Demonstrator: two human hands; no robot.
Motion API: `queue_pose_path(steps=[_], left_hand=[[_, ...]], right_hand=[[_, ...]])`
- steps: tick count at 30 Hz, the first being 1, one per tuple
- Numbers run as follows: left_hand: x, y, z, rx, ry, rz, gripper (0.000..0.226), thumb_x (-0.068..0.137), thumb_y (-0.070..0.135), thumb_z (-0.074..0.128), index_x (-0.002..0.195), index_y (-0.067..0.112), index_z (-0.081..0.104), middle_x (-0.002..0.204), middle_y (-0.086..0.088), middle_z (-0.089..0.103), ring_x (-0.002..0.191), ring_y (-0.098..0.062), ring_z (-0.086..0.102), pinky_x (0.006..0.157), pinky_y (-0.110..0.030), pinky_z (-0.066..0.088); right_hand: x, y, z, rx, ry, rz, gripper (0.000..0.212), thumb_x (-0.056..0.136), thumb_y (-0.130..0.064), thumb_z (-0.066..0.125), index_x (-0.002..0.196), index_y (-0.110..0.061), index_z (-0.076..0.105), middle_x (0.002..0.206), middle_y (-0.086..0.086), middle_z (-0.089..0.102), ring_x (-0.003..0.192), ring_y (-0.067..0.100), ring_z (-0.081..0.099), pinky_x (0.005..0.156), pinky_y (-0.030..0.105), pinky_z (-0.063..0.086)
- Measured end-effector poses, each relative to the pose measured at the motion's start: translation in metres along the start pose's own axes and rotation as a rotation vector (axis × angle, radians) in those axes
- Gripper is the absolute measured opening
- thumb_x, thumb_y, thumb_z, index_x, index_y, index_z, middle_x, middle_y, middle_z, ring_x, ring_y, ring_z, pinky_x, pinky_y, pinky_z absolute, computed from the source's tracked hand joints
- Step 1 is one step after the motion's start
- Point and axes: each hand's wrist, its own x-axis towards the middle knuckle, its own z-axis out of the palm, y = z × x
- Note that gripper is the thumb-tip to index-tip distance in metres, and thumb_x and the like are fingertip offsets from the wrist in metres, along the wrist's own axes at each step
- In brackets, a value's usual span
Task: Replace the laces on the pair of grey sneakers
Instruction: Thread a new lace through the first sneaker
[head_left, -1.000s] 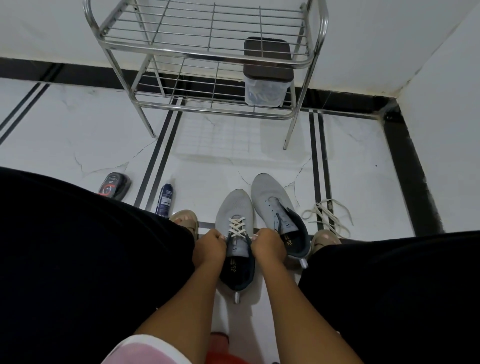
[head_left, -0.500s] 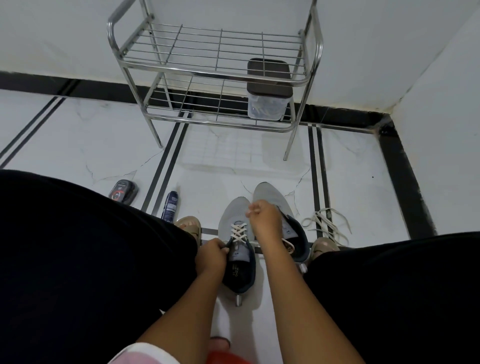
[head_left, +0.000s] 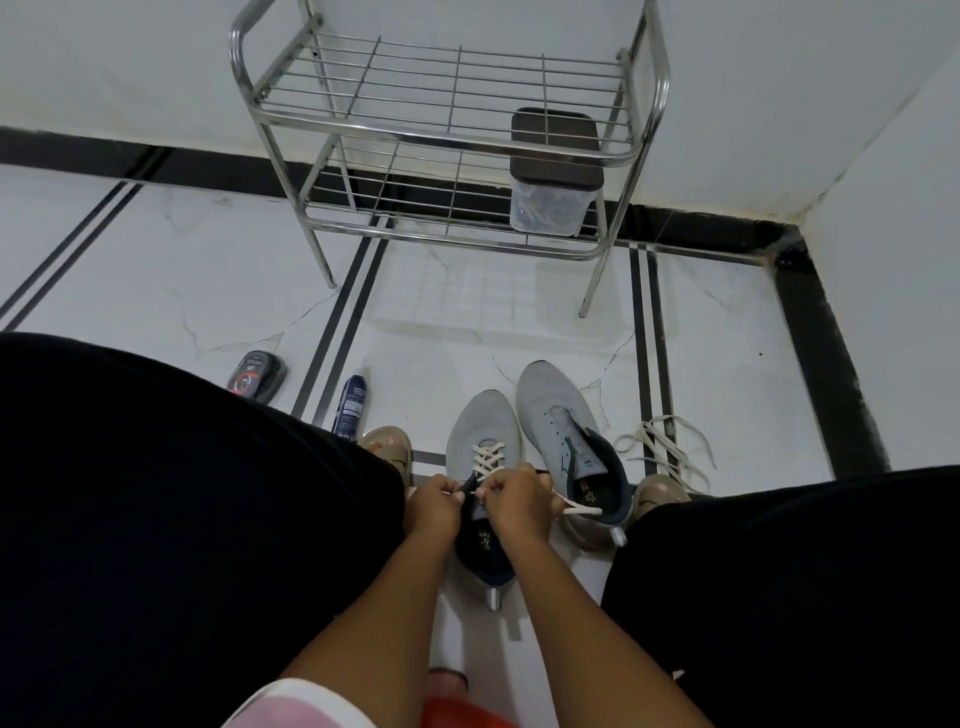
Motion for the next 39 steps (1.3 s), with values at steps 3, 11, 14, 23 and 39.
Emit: queue_pose_path(steps=[3,11,14,23,39], left_hand=[[0.001,-0.001,0.001,-0.005,0.005,0.003,0.006,0.092,0.014,0.058,0.088,0.018,0.061,0.103,-0.010,0.069,0.084,-0.020,0.058,0.071,-0.022,0.040],[-0.005,0.000,0.003,0.067,0.051,0.058,0.022,0.094,0.013,0.047,0.099,0.019,0.068,0.098,-0.005,0.067,0.082,-0.019,0.056,0.071,-0.022,0.039],[-0.004,0.002,0.004,0.087,0.019,0.056,0.014,0.092,0.018,0.053,0.082,0.025,0.061,0.095,-0.005,0.069,0.080,-0.018,0.058,0.071,-0.025,0.044],[-0.007,0.007,0.006,0.210,0.043,0.055,0.011,0.091,0.012,0.044,0.086,0.017,0.053,0.096,-0.009,0.059,0.081,-0.025,0.050,0.071,-0.026,0.039],[0.002,0.084,-0.077,-0.883,0.532,0.028,0.028,0.098,0.008,0.033,0.109,-0.008,0.053,0.117,-0.031,0.058,0.103,-0.041,0.060,0.077,-0.038,0.046]], right_hand=[[0.000,0.000,0.005,-0.026,0.009,-0.012,0.012,0.090,-0.029,0.062,0.091,-0.031,0.073,0.119,-0.003,0.054,0.116,0.022,0.040,0.094,0.039,0.027],[-0.002,-0.001,0.012,-0.075,0.063,-0.084,0.016,0.091,-0.032,0.059,0.092,-0.031,0.075,0.112,-0.007,0.059,0.112,0.022,0.039,0.091,0.037,0.026],[-0.006,0.005,0.012,-0.174,0.085,-0.182,0.020,0.092,-0.026,0.054,0.096,-0.028,0.074,0.113,-0.008,0.059,0.110,0.022,0.041,0.090,0.036,0.025],[-0.026,0.047,0.014,-0.292,0.063,0.160,0.024,0.096,-0.016,0.047,0.114,-0.021,0.062,0.112,-0.002,0.067,0.105,0.017,0.064,0.080,0.029,0.050],[-0.011,0.047,0.007,0.071,-0.177,0.292,0.031,0.085,-0.016,0.055,0.115,-0.013,0.062,0.118,0.011,0.064,0.108,0.032,0.061,0.076,0.032,0.049]])
